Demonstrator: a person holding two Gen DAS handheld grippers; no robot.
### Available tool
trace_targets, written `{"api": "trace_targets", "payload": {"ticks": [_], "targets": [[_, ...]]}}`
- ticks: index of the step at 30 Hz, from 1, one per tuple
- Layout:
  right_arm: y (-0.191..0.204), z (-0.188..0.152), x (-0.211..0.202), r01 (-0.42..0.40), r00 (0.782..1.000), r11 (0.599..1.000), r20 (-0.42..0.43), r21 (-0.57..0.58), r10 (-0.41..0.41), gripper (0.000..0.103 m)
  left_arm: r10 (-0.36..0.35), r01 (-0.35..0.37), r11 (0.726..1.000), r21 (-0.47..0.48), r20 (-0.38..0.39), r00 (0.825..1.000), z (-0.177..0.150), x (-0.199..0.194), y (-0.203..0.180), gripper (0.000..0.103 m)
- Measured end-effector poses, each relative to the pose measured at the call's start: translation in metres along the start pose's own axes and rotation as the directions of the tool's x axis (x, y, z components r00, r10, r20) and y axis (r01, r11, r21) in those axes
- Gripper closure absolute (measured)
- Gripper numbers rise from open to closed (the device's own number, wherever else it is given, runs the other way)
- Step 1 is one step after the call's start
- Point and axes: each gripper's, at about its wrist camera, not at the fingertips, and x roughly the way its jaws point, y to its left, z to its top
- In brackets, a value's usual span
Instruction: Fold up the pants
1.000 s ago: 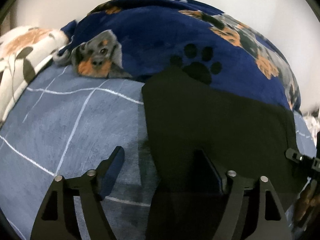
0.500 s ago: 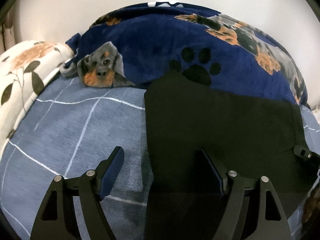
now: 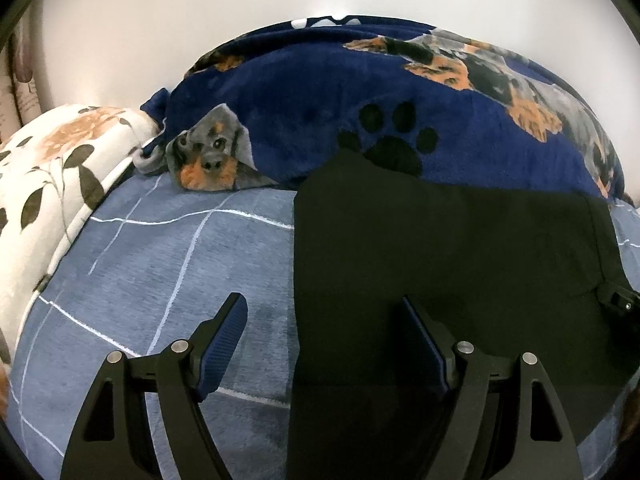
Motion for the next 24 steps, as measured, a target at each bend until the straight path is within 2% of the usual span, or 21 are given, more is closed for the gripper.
{"api": "trace_targets", "payload": {"ticks": [8,14,16,18,19,21,24], "targets": [[0.006,-0.001,-0.005,0.104,0.994,0.994,0.029,-0.018,-0.103,0.017,0.055,-0.056,0.998,0.014,0.032,0.998,-0.001,-0.007,-0.003,0.020],[0.015,-0.004,-0.018,0.210,0.974,0.976,0.104,-0.053,-0.204,0.013,0.081,-0.083,0.996,0.044,0.049,0.996,-0.003,-0.012,-0.007,0.016],[0.017,-0.007,-0.026,0.240,0.964,0.969,0.129,-0.057,-0.231,0.012,0.120,-0.124,0.990,0.067,0.066,0.991,-0.004,-0.019,-0.010,0.016],[0.021,-0.013,-0.042,0.240,0.959,0.969,0.169,-0.058,-0.228,0.012,0.169,-0.177,0.981,0.079,0.094,0.981,-0.006,-0.033,-0.012,0.016],[0.023,-0.017,-0.049,0.240,0.957,0.969,0.183,-0.058,-0.226,0.012,0.170,-0.179,0.981,0.077,0.113,0.979,-0.007,-0.044,-0.012,0.016],[0.027,-0.026,-0.069,0.227,0.955,0.973,0.208,-0.046,-0.213,0.011,0.144,-0.156,0.985,0.073,0.147,0.979,-0.008,-0.065,-0.013,0.008],[0.033,-0.034,-0.093,0.175,0.961,0.984,0.226,-0.038,-0.162,0.011,0.112,-0.131,0.989,0.064,0.236,0.965,-0.008,-0.112,-0.016,0.000]]}}
